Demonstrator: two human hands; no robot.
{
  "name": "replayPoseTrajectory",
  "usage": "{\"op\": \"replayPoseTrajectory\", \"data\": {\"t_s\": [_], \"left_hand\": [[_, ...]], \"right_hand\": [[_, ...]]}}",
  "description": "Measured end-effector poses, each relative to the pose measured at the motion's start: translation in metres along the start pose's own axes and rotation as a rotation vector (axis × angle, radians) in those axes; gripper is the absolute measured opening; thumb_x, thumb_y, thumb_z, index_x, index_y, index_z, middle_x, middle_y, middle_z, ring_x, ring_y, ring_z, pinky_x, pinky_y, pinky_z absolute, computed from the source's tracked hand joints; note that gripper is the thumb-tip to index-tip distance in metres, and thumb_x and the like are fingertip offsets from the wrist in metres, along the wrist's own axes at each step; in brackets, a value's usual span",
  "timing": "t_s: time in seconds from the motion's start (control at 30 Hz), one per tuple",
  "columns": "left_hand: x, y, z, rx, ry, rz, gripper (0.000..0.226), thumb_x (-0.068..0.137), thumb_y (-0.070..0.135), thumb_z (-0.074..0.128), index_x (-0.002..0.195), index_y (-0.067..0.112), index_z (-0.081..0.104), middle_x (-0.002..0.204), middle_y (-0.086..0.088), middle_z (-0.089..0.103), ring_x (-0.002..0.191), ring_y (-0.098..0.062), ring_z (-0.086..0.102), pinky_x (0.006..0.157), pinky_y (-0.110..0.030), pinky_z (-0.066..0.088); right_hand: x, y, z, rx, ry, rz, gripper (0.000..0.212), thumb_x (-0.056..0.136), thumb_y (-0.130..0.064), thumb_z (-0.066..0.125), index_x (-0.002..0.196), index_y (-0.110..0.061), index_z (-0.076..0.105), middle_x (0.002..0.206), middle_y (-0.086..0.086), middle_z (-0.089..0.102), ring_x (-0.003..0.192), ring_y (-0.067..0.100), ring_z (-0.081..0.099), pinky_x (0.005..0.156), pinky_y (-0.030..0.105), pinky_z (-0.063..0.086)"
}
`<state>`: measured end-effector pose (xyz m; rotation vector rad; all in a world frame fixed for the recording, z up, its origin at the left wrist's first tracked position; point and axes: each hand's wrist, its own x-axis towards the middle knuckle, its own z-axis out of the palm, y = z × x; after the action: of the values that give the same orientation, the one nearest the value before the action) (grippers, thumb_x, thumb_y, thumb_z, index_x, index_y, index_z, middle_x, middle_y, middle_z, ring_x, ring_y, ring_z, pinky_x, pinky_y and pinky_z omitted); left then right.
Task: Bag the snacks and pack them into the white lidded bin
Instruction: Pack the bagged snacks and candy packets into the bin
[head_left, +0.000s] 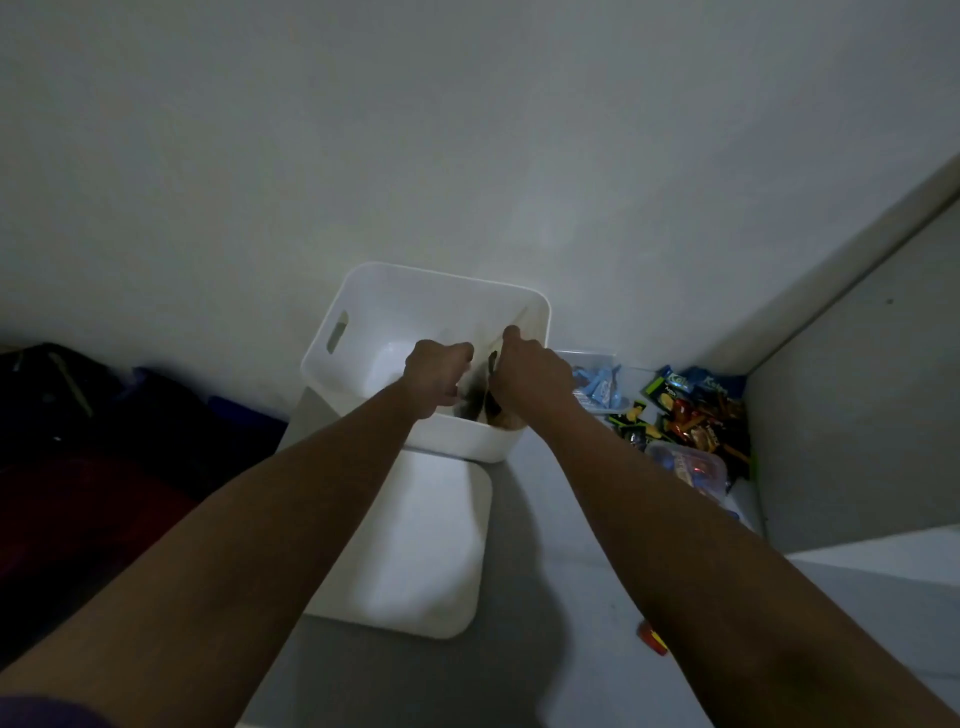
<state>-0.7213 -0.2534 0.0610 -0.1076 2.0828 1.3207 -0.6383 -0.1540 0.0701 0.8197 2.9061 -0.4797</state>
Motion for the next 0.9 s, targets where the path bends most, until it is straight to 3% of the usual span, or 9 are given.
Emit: {"op": "replayPoseTrajectory", "data": {"t_s": [0.1,0.23,0.33,0.47,0.57,0.7,0.73,0.8,0.9], "left_hand": [[0.001,0.0,0.001,0.082,-0.151,-0.055,0.022,0.083,0.025,0.059,0.094,0.006,0.064,0.103,-0.01,0.067,0.075,-0.025,0.06,0.065,-0.03,0.051],[0.002,0.003,0.008,0.329,-0.336,-0.108,0.032,0.086,0.038,0.057,0.107,0.015,0.066,0.114,-0.002,0.066,0.107,-0.024,0.058,0.097,-0.039,0.043],[0.006,0.007,0.016,0.386,-0.353,-0.134,0.046,0.091,0.045,0.048,0.118,0.011,0.063,0.123,-0.008,0.065,0.118,-0.029,0.056,0.102,-0.043,0.038],[0.012,0.003,0.025,0.449,-0.292,-0.11,0.046,0.094,0.038,0.047,0.126,0.007,0.057,0.124,-0.016,0.063,0.101,-0.03,0.064,0.084,-0.034,0.048],[0.015,-0.003,0.033,0.507,-0.322,-0.112,0.042,0.094,0.026,0.047,0.129,0.004,0.053,0.118,-0.017,0.061,0.094,-0.026,0.061,0.066,-0.026,0.043],[0.019,-0.003,0.036,0.448,-0.41,-0.155,0.019,0.096,0.013,0.045,0.107,0.003,0.056,0.077,-0.009,0.057,0.049,-0.014,0.047,0.035,-0.018,0.036],[0.019,-0.004,0.036,0.439,-0.423,-0.161,0.018,0.097,0.013,0.045,0.106,0.003,0.057,0.077,-0.009,0.057,0.05,-0.014,0.047,0.034,-0.018,0.037],[0.023,-0.005,0.037,0.449,-0.411,-0.148,0.015,0.098,0.013,0.046,0.105,0.004,0.057,0.08,-0.008,0.059,0.056,-0.014,0.052,0.038,-0.019,0.04],[0.028,-0.007,0.037,0.47,-0.338,-0.126,0.016,0.096,0.013,0.047,0.104,0.004,0.057,0.086,-0.01,0.061,0.061,-0.019,0.056,0.045,-0.022,0.043]], "right_hand": [[0.005,0.006,0.012,-0.205,-0.016,-0.054,0.061,0.081,-0.033,0.071,0.129,-0.013,0.041,0.103,0.007,0.068,0.093,0.029,0.067,0.089,0.044,0.044],[0.006,0.012,0.014,-0.339,0.006,-0.118,0.036,0.083,-0.029,0.067,0.114,-0.018,0.053,0.103,0.002,0.069,0.097,0.027,0.067,0.103,0.046,0.031],[0.005,0.018,0.01,-0.347,-0.018,-0.108,0.03,0.084,-0.024,0.065,0.113,-0.02,0.056,0.104,0.002,0.068,0.1,0.026,0.066,0.108,0.049,0.024],[0.003,0.028,0.014,-0.32,-0.023,-0.072,0.027,0.083,-0.024,0.065,0.11,-0.02,0.06,0.104,0.005,0.068,0.108,0.029,0.059,0.11,0.058,0.019],[0.005,0.033,0.018,-0.226,-0.11,-0.046,0.027,0.085,-0.016,0.058,0.112,-0.02,0.059,0.108,0.005,0.067,0.11,0.029,0.059,0.113,0.067,0.014],[0.002,0.037,0.018,-0.126,-0.111,-0.036,0.031,0.088,-0.012,0.053,0.117,-0.022,0.058,0.112,0.004,0.066,0.111,0.026,0.06,0.112,0.069,0.016],[0.0,0.038,0.017,-0.096,-0.038,-0.039,0.03,0.088,-0.01,0.052,0.114,-0.021,0.059,0.111,0.004,0.065,0.109,0.028,0.06,0.112,0.069,0.015],[-0.001,0.041,0.019,0.029,0.108,-0.04,0.031,0.087,-0.006,0.053,0.115,-0.017,0.059,0.118,0.007,0.058,0.102,0.031,0.062,0.106,0.063,0.033],[-0.003,0.049,0.024,0.27,0.194,0.011,0.035,0.088,-0.005,0.056,0.122,-0.01,0.055,0.13,0.01,0.045,0.097,0.034,0.062,0.079,0.044,0.053]]}}
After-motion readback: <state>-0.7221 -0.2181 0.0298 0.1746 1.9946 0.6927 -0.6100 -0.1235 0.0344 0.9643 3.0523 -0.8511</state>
